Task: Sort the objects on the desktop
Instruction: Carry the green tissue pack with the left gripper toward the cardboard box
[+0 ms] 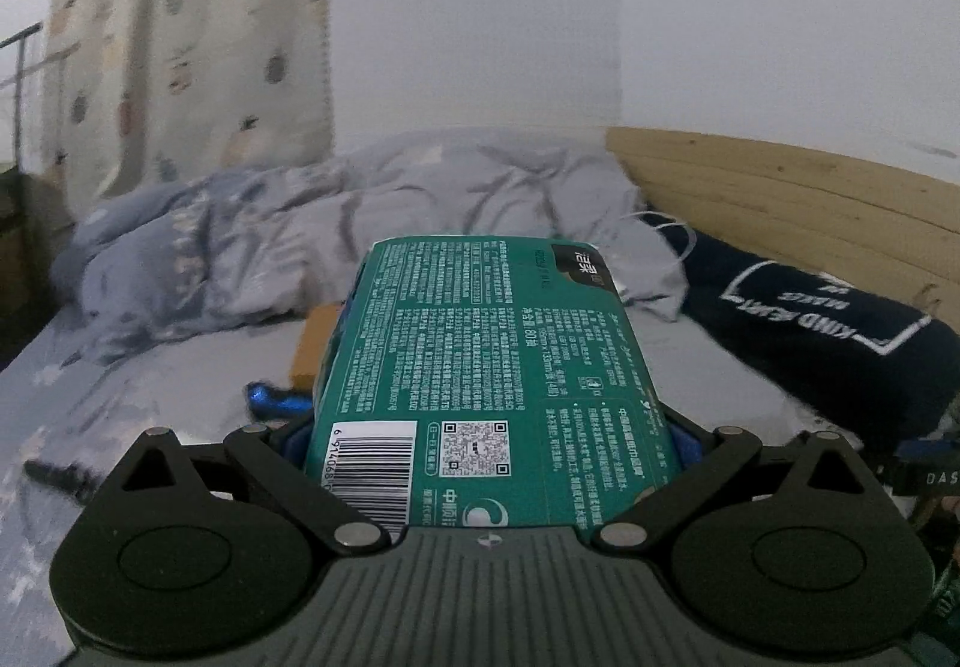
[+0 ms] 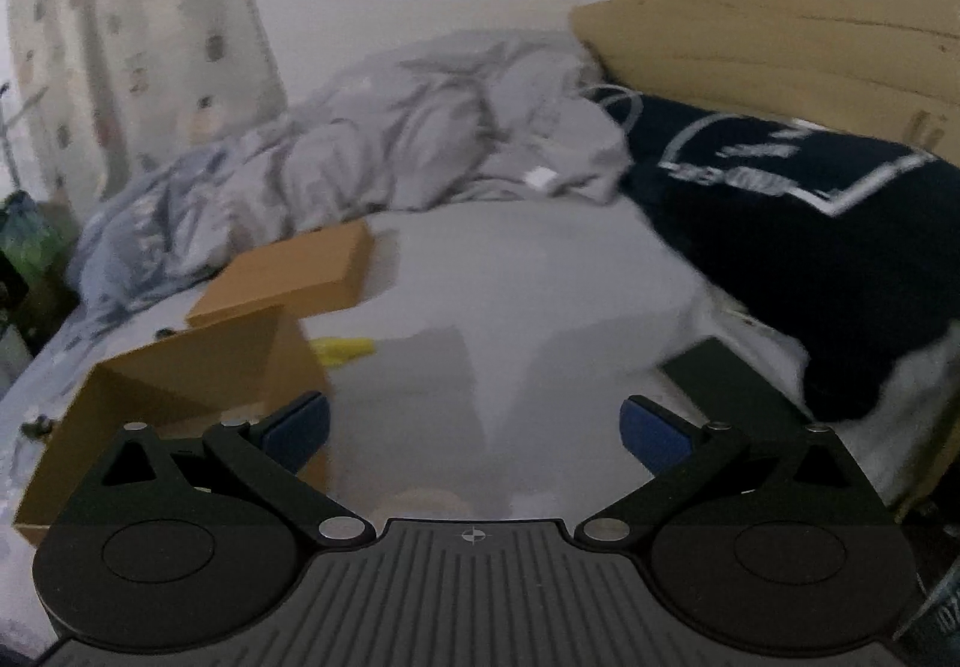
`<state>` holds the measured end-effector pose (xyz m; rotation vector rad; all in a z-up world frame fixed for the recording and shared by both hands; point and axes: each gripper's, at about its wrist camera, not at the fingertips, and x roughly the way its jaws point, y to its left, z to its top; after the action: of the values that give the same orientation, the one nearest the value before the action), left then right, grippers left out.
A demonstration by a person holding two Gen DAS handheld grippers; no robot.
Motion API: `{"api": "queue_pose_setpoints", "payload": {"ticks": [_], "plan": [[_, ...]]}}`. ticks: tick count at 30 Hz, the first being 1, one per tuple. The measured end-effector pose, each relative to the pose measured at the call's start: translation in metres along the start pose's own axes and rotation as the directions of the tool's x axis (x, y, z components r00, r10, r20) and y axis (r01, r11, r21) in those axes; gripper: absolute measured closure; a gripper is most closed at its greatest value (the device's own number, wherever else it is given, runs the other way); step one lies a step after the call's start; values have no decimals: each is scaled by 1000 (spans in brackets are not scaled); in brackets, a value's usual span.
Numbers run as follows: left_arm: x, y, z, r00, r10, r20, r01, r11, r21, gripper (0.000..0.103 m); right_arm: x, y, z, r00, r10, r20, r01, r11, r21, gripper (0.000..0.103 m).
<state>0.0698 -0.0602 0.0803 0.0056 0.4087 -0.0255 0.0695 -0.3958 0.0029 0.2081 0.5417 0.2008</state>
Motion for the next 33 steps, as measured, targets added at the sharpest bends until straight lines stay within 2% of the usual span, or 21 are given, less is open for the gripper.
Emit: {"api": "queue_pose_setpoints", "payload": {"ticks": [7,16,23,33], "plan": [[-5,32,-21,996,81,-35,-83,994,-67,3,8,50,-3,998,67,-18,-68,993,-92,0],[10,48,-45,991,106,-76,-114,988,-104,3,8,92,-13,992,121,-42,-126,973,-196,0],[24,55,-61,988,105,-115,-117,987,-107,3,12,98,-16,993,109,-54,-118,970,-211,0],[56,64,-63,976,104,-190,-128,984,-122,3,26,89,-24,992,88,-87,-103,977,-187,0]]}}
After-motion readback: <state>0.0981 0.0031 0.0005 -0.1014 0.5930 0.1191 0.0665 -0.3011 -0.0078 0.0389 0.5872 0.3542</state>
